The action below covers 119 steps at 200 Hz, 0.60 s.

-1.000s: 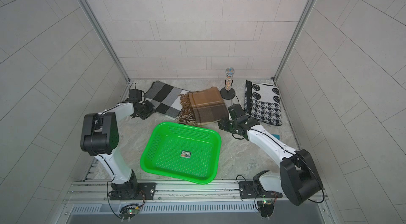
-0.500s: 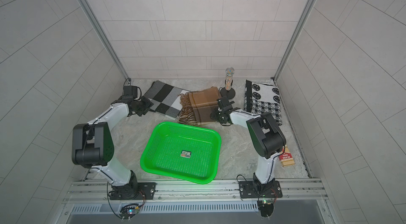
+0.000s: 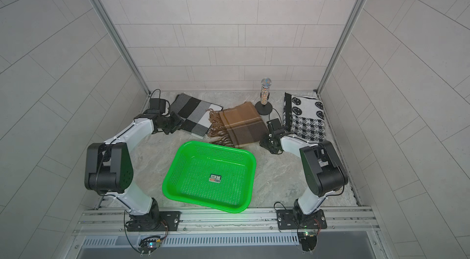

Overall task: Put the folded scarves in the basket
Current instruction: Pick up the scarf at the center of the board.

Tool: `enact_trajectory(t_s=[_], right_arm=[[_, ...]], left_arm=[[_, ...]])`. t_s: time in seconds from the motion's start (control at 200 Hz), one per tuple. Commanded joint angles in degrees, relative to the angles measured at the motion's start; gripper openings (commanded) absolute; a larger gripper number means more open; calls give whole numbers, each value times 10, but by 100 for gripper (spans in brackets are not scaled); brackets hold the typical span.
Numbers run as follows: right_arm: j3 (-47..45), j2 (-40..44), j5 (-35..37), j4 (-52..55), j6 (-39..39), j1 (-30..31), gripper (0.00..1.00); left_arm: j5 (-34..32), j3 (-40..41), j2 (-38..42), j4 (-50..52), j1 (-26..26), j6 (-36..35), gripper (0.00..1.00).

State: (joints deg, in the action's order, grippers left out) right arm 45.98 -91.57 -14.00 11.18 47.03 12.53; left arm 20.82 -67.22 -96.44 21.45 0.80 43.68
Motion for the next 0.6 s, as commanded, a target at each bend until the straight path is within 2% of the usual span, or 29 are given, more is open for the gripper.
enact_trajectory(t_s=[0.0,0.135,0.29,0.445,0.52,0.59], right_arm=[[-37,55,42,89,-18,-20,40],[-54,130,84,126,-21,-32,41],[-25,171,70,79,-35,0,42],[42,78,25,-8,-21,56,43],[70,19,3,-67,-5,69,43],[97,-21,-1,-69,15,69,42]], left_arm=[[5,-19,-5,10,-4,-17,42],[5,-27,-14,17,-4,-26,43],[6,-54,-36,29,-4,-40,43],[4,-69,-56,30,-4,-38,43],[13,-76,-63,30,-5,-35,43],[26,-83,-62,30,-9,-39,43]])
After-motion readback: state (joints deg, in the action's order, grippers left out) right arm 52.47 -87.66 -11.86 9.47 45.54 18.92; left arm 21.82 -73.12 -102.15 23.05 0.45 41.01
